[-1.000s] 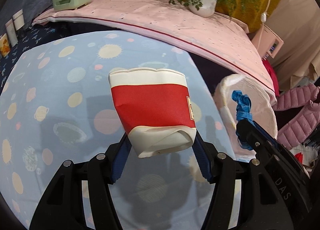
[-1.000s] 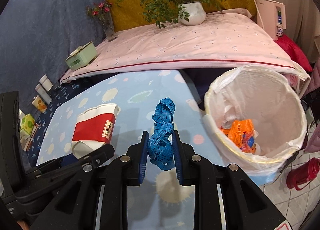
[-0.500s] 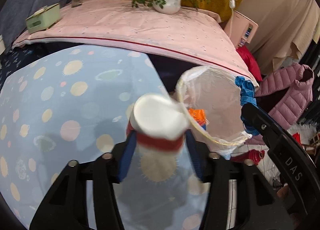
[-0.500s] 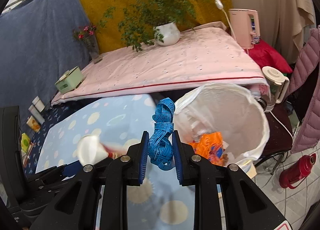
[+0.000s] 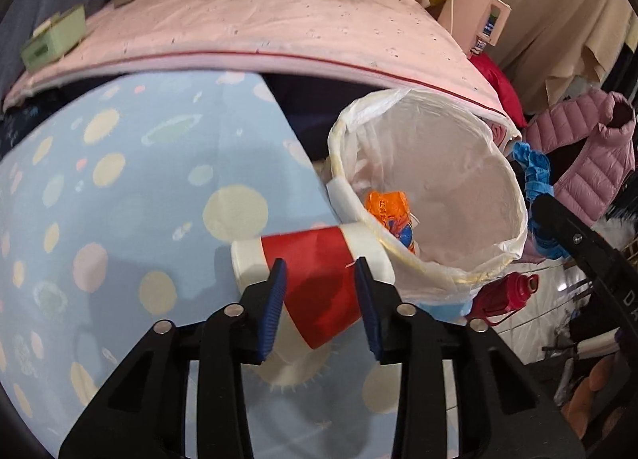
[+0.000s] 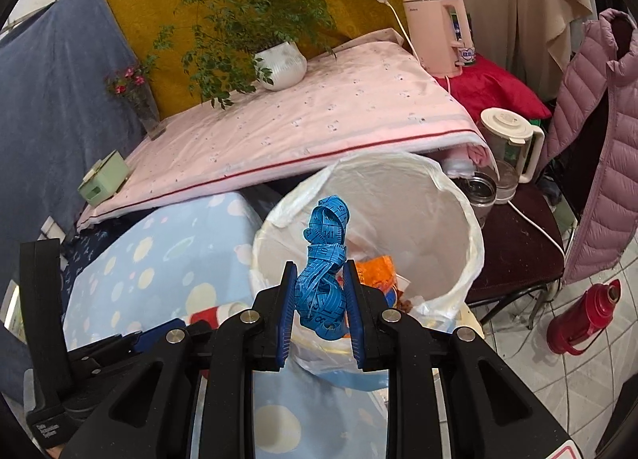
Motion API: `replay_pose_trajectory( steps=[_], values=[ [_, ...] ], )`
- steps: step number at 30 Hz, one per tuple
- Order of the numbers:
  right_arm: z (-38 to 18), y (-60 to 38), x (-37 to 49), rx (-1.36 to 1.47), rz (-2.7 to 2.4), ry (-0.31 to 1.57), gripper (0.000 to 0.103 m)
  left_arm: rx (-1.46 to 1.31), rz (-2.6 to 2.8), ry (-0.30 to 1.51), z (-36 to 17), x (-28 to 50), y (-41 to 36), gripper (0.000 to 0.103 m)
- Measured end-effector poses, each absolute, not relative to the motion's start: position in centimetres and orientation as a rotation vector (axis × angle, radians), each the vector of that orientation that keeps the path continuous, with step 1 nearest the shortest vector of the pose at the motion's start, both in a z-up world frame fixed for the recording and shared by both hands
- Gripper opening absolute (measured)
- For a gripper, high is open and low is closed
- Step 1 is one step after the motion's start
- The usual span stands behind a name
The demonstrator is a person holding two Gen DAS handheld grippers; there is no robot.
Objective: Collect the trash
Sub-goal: 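Lower the paper cup and blue cord into the bin and open both tools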
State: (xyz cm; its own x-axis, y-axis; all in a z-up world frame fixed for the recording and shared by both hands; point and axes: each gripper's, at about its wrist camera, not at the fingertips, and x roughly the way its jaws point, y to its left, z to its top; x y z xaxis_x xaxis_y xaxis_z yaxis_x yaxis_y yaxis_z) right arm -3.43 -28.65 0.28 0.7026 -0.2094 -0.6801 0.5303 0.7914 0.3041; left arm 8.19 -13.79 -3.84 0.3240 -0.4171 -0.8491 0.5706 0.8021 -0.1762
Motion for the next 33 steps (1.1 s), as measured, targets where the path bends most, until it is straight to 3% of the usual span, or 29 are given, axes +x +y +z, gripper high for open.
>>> replay_pose_trajectory(
  steps=[4, 9, 11, 15, 19, 25, 29, 33],
  values=[
    [-0.3, -28.7, -3.3, 0.525, -0.428, 0.685, 0.022, 0.155, -0.624, 1.058, -4.3, 8.0, -13.2, 0.065],
    [-0.7, -28.3, -2.7, 0.529, -0.411, 0.693, 0.022, 0.132, -0.619, 1.098, -5.7, 8.2, -12.6, 0.068],
    [-1.0, -28.1, -2.4, 0.53, -0.405, 0.699, 0.022, 0.084, -0.634, 1.124, -6.1, 8.4, -12.0, 0.063],
    [-1.6, -27.8, -2.1, 0.53, -0.397, 0.712, 0.022, 0.042, -0.67, 1.16, -6.7, 8.6, -11.7, 0.038],
    [-1.8, -27.5, -1.8, 0.528, -0.387, 0.721, 0.022, 0.019, -0.699, 1.168, -6.9, 8.7, -11.7, 0.019],
    [-1.9, -27.0, -1.3, 0.52, -0.371, 0.728, 0.022, 0.019, -0.721, 1.141, -6.1, 8.6, -11.7, 0.015],
    [-1.5, -27.0, -1.2, 0.515, -0.367, 0.721, 0.022, -0.003, -0.754, 1.112, -4.5, 8.5, -11.5, 0.004],
    [-0.7, -27.1, -1.4, 0.507, -0.368, 0.705, 0.022, -0.013, -0.778, 1.068, -2.5, 8.3, -11.6, 0.002]
  ],
)
